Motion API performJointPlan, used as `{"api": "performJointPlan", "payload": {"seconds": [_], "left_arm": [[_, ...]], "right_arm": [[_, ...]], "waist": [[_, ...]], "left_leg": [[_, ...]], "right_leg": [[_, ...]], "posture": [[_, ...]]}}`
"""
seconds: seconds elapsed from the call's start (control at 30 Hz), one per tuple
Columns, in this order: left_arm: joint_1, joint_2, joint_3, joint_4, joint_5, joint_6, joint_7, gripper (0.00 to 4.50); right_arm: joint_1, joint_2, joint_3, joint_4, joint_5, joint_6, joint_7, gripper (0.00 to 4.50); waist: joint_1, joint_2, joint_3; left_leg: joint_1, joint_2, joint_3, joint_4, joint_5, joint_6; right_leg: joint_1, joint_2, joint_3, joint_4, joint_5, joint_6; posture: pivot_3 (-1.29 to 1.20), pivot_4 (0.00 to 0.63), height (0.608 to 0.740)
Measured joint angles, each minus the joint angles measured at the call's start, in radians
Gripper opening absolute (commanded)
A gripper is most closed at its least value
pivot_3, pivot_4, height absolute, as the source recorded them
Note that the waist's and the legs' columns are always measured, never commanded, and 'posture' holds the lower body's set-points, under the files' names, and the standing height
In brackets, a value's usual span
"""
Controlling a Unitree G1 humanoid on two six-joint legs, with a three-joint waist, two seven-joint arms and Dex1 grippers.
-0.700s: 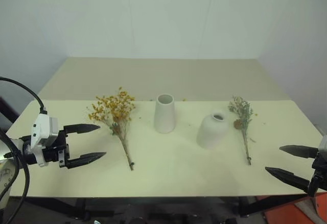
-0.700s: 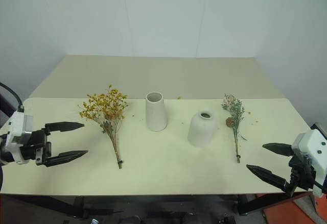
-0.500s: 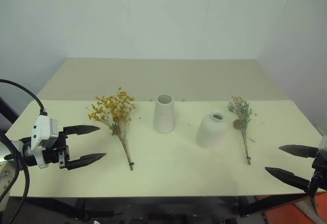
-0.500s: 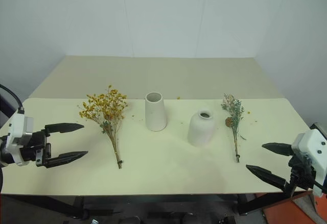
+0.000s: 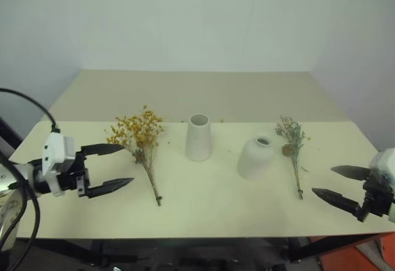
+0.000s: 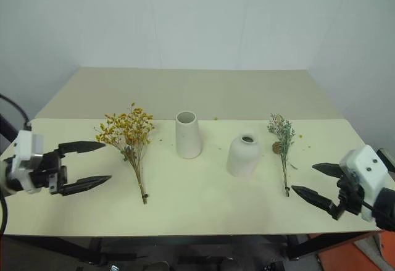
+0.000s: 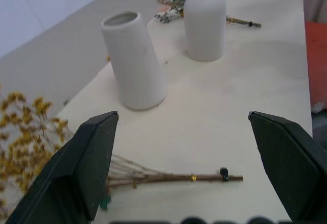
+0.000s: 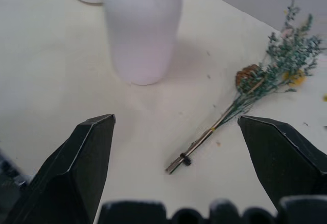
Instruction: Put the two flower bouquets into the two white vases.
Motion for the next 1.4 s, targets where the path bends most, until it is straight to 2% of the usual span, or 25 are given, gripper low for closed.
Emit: {"api": "performJointPlan", "payload": {"seconds": [0.17, 0.23, 0.37, 0.5, 0.63, 0.8, 0.9, 1.27, 1.4], "left_arm": [[-0.179, -0.104, -0.192, -0.012, 0.054, 0.0, 0.05, 4.47], [-0.298, -0.203, -0.308, 0.013, 0.118, 0.0, 0.102, 4.47], [-0.395, -0.303, -0.438, 0.034, 0.165, 0.009, 0.138, 4.47], [-0.478, -0.332, -0.504, 0.054, 0.21, 0.033, 0.148, 4.47], [-0.499, -0.343, -0.543, 0.065, 0.259, 0.008, 0.136, 4.47], [-0.496, -0.404, -0.562, 0.079, 0.274, 0.001, 0.163, 4.47], [-0.471, -0.41, -0.569, 0.068, 0.281, 0.003, 0.175, 4.5], [-0.44, -0.37, -0.568, 0.043, 0.281, 0.002, 0.172, 4.5], [-0.421, -0.366, -0.568, 0.044, 0.283, 0.002, 0.175, 4.5]], "right_arm": [[-0.144, 0.03, 0.141, 0.062, -0.057, 0.071, -0.165, 4.5], [-0.259, 0.066, 0.242, 0.126, -0.107, 0.108, -0.254, 4.5], [-0.396, 0.103, 0.369, 0.222, -0.167, 0.131, -0.326, 4.5], [-0.539, 0.161, 0.42, 0.368, -0.194, 0.164, -0.372, 4.5], [-0.576, 0.171, 0.449, 0.452, -0.214, 0.168, -0.373, 4.5], [-0.608, 0.22, 0.475, 0.546, -0.233, 0.167, -0.375, 4.5], [-0.627, 0.22, 0.484, 0.599, -0.249, 0.165, -0.373, 3.92], [-0.693, 0.229, 0.496, 0.693, -0.29, 0.142, -0.358, 0.06], [-0.693, 0.229, 0.496, 0.697, -0.298, 0.137, -0.354, 0.02]], "waist": [[-0.003, 0.0, 0.0], [-0.004, 0.0, 0.0], [-0.012, 0.0, 0.0], [-0.015, 0.001, 0.0], [-0.009, 0.001, 0.0], [-0.008, 0.001, 0.0], [-0.01, 0.001, 0.0], [-0.011, 0.001, 0.0], [-0.011, 0.001, 0.0]], "left_leg": [[-0.004, -0.001, -0.001, 0.0, 0.0, 0.0], [-0.006, -0.001, -0.001, 0.003, 0.0, 0.0], [-0.007, -0.002, -0.001, 0.004, 0.0, 0.0], [-0.01, -0.001, -0.002, 0.004, 0.0, 0.001], [-0.012, -0.001, -0.001, 0.004, 0.0, 0.001], [-0.014, -0.001, -0.001, 0.005, 0.0, 0.001], [-0.015, -0.001, 0.001, 0.005, 0.0, 0.001], [-0.015, -0.001, 0.003, 0.005, 0.0, 0.001], [-0.015, -0.001, 0.003, 0.005, 0.0, 0.001]], "right_leg": [[-0.002, 0.0, 0.0, -0.001, 0.003, -0.003], [-0.002, 0.0, 0.0, -0.001, 0.006, -0.005], [-0.004, 0.0, 0.001, -0.001, 0.007, -0.004], [-0.008, 0.002, 0.002, 0.001, 0.007, -0.006], [-0.01, 0.002, 0.002, 0.001, 0.008, -0.006], [-0.013, 0.002, 0.003, 0.002, 0.009, -0.006], [-0.016, 0.002, 0.005, 0.003, 0.009, -0.007], [-0.017, 0.003, 0.008, 0.003, 0.01, -0.006], [-0.017, 0.003, 0.009, 0.003, 0.01, -0.006]], "posture": [[0.0, 0.15, 0.74], [0.0, 0.15, 0.74], [0.0, 0.15, 0.74], [0.0, 0.15, 0.74], [0.0, 0.15, 0.74], [0.0, 0.15, 0.74], [0.0, 0.15, 0.74], [0.0, 0.15, 0.74], [0.0, 0.15, 0.74]]}}
